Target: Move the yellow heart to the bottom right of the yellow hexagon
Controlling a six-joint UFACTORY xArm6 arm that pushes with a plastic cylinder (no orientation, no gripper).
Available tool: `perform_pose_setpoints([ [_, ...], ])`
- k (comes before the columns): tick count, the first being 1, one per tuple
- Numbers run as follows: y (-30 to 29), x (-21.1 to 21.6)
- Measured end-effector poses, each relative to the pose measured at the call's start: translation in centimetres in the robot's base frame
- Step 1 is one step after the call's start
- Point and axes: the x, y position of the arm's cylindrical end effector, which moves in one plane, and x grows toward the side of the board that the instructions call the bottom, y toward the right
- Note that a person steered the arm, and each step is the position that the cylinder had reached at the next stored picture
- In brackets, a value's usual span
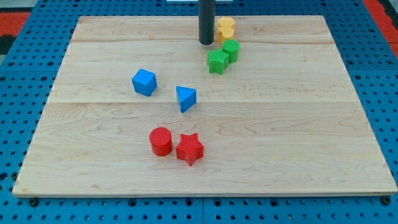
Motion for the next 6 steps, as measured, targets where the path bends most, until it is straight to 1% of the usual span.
perform_pose_setpoints([
  [5, 0.1, -0.3],
  [6, 3.5, -0.2],
])
